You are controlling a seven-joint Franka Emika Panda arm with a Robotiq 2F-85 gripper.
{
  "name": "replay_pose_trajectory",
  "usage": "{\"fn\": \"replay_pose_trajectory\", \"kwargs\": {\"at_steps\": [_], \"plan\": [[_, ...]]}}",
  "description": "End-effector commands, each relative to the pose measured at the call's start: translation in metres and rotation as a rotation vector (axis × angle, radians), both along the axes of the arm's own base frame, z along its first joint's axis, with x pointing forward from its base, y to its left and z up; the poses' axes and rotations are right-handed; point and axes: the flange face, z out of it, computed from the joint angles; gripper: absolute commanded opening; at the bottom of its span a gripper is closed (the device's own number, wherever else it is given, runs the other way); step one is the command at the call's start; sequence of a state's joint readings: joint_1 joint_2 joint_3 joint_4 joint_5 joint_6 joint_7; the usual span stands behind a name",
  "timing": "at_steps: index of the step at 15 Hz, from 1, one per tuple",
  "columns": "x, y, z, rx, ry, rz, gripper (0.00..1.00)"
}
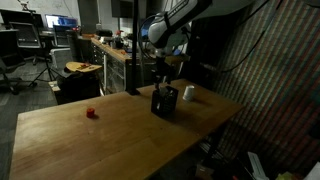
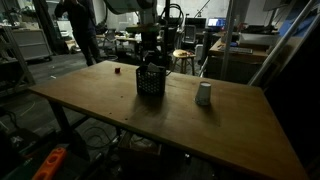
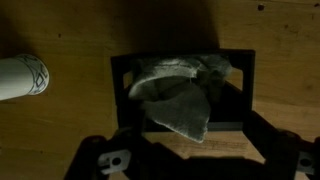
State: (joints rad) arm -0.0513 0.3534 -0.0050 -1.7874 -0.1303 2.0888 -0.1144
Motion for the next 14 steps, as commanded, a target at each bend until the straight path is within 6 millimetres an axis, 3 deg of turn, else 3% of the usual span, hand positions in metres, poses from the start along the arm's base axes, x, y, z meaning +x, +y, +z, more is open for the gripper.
{"fn": "replay_pose_trajectory", "kwargs": {"at_steps": [1,8,14], "plan": [[0.000,0.006,0.011,0.020,-0.006,0.027,1.00],[0.007,0.004,0.000,0.027,0.002,0.049,1.00],[0.026,0.000,-0.003,0.030,-0.011,0.063,1.00]]}}
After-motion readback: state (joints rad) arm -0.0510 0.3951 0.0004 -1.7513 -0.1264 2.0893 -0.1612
